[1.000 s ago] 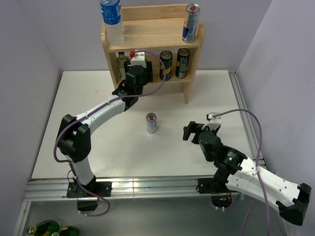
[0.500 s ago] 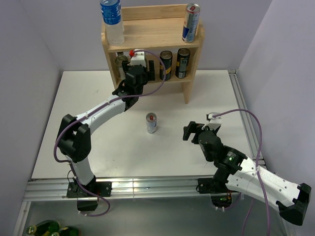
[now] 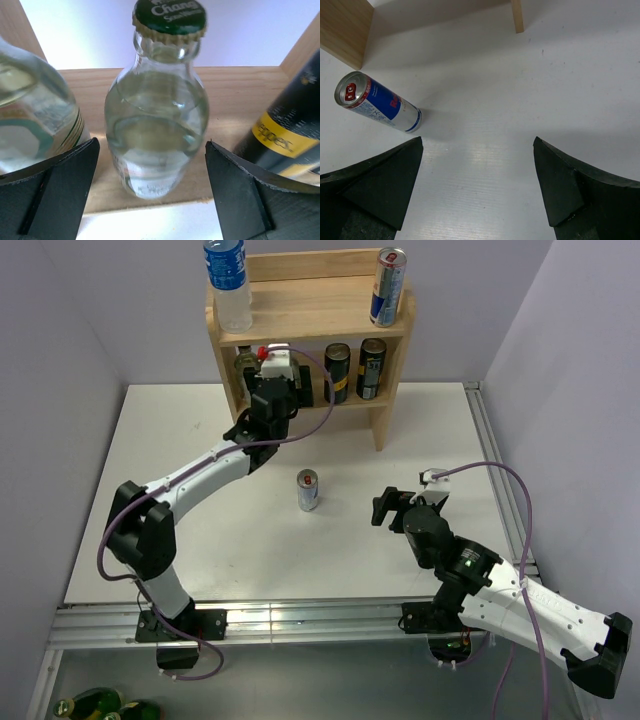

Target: Place and organize the beverage onto the shelf

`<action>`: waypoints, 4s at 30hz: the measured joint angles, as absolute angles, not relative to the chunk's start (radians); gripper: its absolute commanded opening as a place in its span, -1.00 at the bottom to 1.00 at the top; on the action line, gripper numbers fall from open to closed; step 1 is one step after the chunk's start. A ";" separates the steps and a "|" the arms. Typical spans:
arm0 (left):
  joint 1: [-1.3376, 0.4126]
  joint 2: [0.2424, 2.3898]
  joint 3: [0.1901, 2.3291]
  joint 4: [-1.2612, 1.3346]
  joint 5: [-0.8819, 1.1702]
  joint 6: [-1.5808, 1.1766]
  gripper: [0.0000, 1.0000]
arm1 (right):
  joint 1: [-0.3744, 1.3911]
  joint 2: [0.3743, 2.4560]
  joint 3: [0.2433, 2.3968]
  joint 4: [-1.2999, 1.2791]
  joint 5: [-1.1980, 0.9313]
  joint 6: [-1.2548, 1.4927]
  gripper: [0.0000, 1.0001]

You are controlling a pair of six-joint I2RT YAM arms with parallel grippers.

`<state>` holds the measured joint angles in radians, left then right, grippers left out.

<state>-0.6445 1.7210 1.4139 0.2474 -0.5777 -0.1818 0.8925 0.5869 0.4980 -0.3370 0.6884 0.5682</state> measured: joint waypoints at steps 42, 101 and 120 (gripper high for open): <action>-0.992 1.200 0.533 0.248 -0.624 -0.519 0.88 | 0.892 0.619 0.496 -0.292 0.626 0.561 0.97; -1.005 0.821 0.478 0.085 -0.843 -0.544 0.91 | 0.943 1.729 0.816 0.460 0.558 0.401 -0.96; -1.005 0.817 0.478 0.074 -0.843 -0.544 0.90 | 0.934 1.436 1.805 -0.171 0.682 0.049 -1.00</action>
<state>-1.0050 0.8165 0.4782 0.0738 -0.8433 -0.5442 0.9344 1.4361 1.8053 -0.1707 0.6823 0.0486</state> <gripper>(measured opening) 0.952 0.626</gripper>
